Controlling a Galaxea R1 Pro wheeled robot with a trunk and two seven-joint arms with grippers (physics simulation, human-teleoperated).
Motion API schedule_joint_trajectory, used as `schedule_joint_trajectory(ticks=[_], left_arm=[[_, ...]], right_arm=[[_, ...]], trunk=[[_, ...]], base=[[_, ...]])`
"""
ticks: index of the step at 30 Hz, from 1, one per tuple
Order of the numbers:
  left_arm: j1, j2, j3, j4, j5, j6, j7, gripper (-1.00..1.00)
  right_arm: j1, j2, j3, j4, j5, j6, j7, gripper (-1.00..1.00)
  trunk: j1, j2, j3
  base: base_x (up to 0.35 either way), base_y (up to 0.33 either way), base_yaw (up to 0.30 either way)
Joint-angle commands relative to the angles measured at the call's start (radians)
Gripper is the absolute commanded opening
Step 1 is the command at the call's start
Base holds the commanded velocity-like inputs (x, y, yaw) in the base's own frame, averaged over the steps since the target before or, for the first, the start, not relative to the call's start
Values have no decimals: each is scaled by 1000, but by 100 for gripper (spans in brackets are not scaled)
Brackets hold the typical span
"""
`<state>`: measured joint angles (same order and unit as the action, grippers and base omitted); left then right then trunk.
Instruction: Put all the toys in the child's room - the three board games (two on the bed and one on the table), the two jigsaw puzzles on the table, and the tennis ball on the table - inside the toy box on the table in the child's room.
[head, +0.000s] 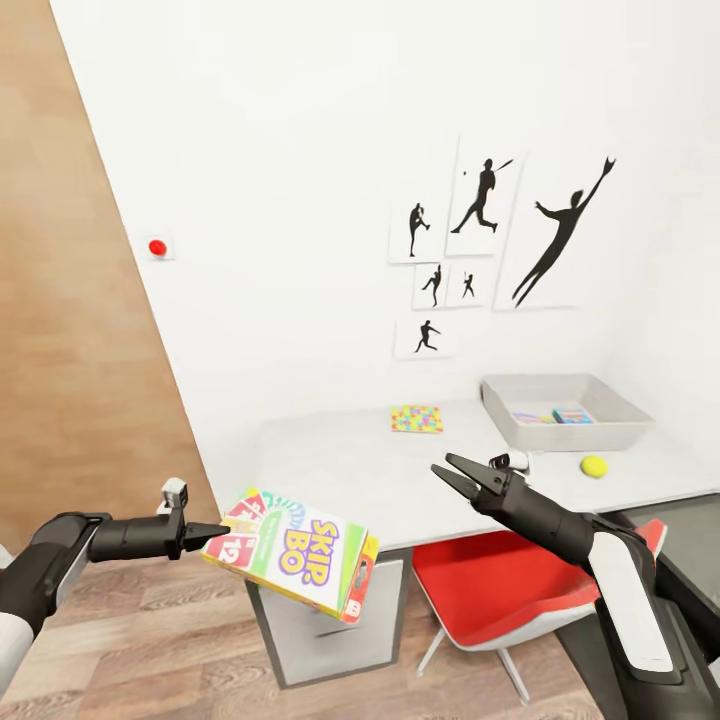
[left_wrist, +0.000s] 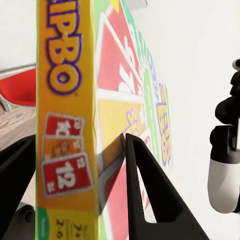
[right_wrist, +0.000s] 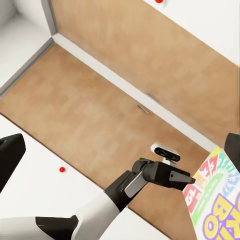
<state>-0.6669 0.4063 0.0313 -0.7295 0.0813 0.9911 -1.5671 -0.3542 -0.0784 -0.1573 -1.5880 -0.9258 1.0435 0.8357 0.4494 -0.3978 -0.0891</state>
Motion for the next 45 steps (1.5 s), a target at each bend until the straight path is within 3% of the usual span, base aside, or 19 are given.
schedule_joint_trajectory(ticks=[1, 31, 45], left_arm=[[0, 1, 0, -1, 1, 10, -4, -100], [0, 0, 1, -1, 3, 9, -4, -100], [0, 0, 1, -1, 3, 9, -4, -100]], right_arm=[[-1, 0, -1, 0, 4, 4, 5, 100], [-2, 0, -1, 0, 4, 4, 5, 100], [-2, 0, -2, 0, 5, 4, 6, 100]], trunk=[[1, -2, -2], [1, -2, 9], [1, -2, 9]], base=[[0, 0, -267], [0, 0, -274], [0, 0, -30]])
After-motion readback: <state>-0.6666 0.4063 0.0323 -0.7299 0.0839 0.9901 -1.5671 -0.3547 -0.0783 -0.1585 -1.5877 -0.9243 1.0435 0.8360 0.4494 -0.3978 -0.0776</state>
